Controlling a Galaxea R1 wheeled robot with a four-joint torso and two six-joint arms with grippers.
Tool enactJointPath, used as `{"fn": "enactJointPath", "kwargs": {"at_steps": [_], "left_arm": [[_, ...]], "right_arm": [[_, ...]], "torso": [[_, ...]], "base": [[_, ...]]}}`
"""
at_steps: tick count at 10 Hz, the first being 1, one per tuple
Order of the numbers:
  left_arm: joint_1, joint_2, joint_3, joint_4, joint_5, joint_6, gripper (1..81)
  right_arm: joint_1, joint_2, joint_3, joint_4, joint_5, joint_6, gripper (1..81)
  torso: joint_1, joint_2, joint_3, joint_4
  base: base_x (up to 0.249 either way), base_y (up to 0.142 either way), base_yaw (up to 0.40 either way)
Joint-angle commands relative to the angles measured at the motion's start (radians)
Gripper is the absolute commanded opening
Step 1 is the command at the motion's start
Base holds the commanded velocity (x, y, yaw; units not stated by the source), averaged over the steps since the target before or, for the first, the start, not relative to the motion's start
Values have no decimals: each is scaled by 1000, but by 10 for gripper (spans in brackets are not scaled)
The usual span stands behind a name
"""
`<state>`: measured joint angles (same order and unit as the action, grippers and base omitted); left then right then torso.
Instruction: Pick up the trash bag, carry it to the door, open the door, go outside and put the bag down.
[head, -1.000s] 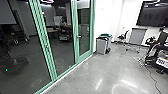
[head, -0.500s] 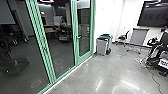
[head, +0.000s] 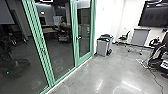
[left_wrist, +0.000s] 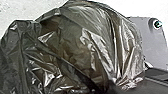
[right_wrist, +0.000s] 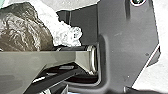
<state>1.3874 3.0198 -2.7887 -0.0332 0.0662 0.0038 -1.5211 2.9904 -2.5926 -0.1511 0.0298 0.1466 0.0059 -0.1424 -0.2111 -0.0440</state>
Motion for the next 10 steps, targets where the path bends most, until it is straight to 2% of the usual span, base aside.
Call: {"fn": "enactJointPath", "kwargs": {"at_steps": [1,6,10], "left_arm": [[-58,-5,-3,6,58,8,10],[-58,-5,-3,6,58,8,10],[-58,-5,-3,6,58,8,10]], "right_arm": [[43,1,8,-8,-51,-4,811],[43,1,8,-8,-51,-4,811],[41,1,8,-10,-53,-4,811]], "torso": [[0,0,0,0],[0,0,0,0],[0,0,0,0]], "base": [[155,0,0],[155,0,0],[155,-68,0]]}}
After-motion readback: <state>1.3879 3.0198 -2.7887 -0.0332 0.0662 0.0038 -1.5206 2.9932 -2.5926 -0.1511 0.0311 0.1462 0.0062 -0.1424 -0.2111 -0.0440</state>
